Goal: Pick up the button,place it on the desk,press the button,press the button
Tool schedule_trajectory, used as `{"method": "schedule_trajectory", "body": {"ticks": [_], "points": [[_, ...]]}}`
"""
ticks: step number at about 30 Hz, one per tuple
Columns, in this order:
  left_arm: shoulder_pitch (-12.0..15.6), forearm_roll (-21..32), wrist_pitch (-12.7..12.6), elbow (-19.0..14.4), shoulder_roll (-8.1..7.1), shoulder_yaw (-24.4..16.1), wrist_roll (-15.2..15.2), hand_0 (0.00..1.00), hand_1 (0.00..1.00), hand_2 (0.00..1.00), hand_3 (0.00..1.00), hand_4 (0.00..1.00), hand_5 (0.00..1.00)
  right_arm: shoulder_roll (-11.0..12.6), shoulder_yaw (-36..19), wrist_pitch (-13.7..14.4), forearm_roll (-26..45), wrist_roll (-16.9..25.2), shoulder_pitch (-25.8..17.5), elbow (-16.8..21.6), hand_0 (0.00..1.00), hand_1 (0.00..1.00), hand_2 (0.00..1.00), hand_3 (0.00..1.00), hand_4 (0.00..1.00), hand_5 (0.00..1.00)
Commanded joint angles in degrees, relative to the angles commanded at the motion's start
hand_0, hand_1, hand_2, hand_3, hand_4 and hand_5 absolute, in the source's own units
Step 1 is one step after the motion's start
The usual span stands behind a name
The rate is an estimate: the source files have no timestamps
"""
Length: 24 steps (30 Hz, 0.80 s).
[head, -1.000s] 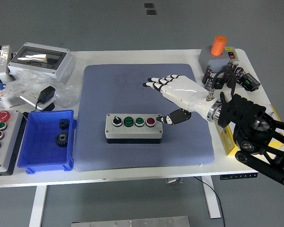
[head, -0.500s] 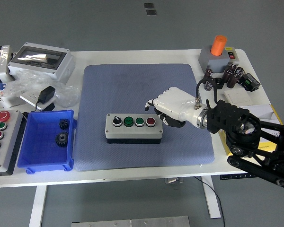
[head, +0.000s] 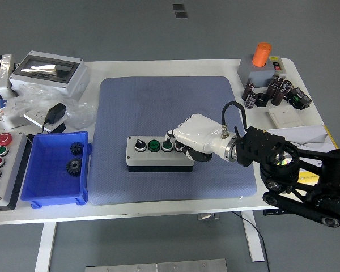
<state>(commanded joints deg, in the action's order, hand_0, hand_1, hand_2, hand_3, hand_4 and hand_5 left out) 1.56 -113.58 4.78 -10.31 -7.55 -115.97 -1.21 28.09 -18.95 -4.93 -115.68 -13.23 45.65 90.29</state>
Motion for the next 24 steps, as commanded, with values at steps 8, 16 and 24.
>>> {"method": "schedule_trajectory", "body": {"ticks": [8,16,24], "points": [[-0.1,0.1,0.0,0.0,-0.09,0.1,-0.3,0.734,0.740,0.595,0.595,0.521,0.207,-1.7,2.0,-0.9,-0.6,-1.2,0.6,-3.0,0.502,0.318,0.368,0.721,0.002,0.002],[-0.1,0.6,-0.1,0.0,-0.10,0.5,-0.4,0.735,0.741,0.596,0.594,0.520,0.211,-1.1,1.1,0.4,1.0,-0.1,0.6,-2.3,0.502,0.315,0.364,0.722,0.002,0.002],[-0.1,0.3,0.0,0.0,-0.03,0.4,-0.2,0.735,0.743,0.595,0.593,0.521,0.216,1.3,-8.1,5.0,11.1,4.7,-2.5,2.4,0.494,0.313,0.359,0.712,0.002,0.002]]}}
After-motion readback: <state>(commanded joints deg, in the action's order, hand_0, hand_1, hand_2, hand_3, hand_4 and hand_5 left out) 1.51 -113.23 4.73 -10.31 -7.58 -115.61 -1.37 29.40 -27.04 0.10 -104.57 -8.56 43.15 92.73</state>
